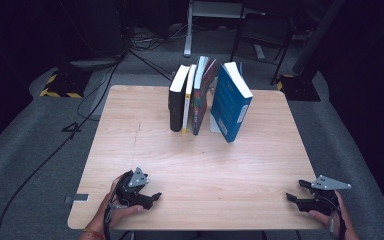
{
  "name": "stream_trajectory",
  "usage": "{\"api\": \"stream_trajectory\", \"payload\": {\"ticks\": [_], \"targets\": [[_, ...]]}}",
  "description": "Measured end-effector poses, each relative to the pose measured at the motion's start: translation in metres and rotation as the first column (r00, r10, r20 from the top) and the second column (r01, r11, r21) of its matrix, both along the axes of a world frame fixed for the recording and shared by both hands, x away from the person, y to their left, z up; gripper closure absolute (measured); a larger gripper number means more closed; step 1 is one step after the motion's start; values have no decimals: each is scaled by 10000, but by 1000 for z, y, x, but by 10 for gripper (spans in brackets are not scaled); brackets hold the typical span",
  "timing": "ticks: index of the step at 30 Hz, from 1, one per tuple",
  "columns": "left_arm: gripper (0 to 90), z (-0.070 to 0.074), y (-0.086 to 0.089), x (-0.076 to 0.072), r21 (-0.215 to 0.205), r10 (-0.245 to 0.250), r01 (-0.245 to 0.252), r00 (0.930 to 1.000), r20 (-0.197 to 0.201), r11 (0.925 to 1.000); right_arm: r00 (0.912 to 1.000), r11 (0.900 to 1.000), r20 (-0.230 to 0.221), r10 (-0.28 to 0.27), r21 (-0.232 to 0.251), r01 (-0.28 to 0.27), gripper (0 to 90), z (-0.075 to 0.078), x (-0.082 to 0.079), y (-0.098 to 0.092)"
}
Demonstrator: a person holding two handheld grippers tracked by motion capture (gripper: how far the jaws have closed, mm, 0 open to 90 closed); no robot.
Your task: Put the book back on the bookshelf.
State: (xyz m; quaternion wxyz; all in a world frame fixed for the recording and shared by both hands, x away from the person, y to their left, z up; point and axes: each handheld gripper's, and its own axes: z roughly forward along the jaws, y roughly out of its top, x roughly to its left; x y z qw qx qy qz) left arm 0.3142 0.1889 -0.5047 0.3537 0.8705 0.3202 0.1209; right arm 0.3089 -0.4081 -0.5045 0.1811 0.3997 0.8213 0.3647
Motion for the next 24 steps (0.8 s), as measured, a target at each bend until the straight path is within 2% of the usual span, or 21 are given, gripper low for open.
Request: {"api": "stream_trajectory", "payload": {"ticks": [24], "targets": [[157, 0, 0, 3, 14, -196, 196, 9998, -18, 9998, 10000, 10000, 32, -13, -7, 13, 212, 0, 1, 0]]}}
